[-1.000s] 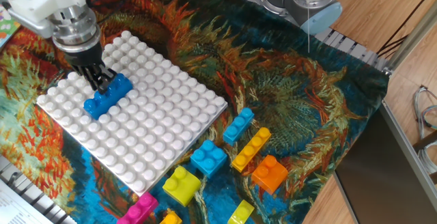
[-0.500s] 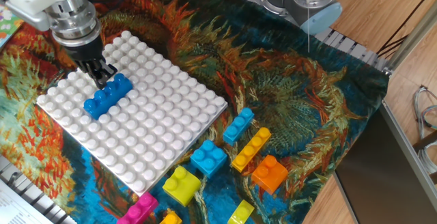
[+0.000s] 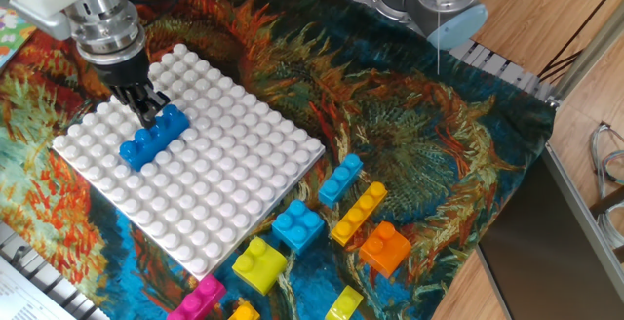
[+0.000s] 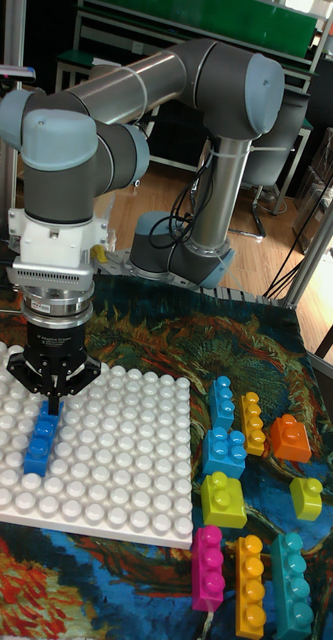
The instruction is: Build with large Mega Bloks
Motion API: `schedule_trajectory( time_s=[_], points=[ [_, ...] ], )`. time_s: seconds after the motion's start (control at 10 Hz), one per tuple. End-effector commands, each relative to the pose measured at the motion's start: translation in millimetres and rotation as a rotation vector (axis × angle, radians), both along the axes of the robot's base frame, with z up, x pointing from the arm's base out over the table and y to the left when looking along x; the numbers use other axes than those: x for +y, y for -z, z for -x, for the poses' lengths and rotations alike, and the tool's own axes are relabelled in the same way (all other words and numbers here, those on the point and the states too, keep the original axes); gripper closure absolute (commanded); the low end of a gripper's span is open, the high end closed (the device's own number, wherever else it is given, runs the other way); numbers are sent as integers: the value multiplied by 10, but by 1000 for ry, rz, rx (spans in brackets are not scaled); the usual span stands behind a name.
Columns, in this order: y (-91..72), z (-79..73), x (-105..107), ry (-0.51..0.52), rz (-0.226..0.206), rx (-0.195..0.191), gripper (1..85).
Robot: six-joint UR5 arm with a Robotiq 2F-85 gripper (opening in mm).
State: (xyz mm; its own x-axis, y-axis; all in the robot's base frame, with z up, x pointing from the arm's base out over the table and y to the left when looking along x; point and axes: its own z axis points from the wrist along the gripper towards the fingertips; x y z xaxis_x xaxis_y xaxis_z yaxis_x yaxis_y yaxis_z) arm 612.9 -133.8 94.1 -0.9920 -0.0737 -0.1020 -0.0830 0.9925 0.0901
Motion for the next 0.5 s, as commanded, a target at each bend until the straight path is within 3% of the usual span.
schedule_trajectory(
  time_s=[0.0,0.4],
  points=[
    [8,5,-41,-2,-5,-10,843],
    [69,-6,9,14,-13,-9,843]
  ],
)
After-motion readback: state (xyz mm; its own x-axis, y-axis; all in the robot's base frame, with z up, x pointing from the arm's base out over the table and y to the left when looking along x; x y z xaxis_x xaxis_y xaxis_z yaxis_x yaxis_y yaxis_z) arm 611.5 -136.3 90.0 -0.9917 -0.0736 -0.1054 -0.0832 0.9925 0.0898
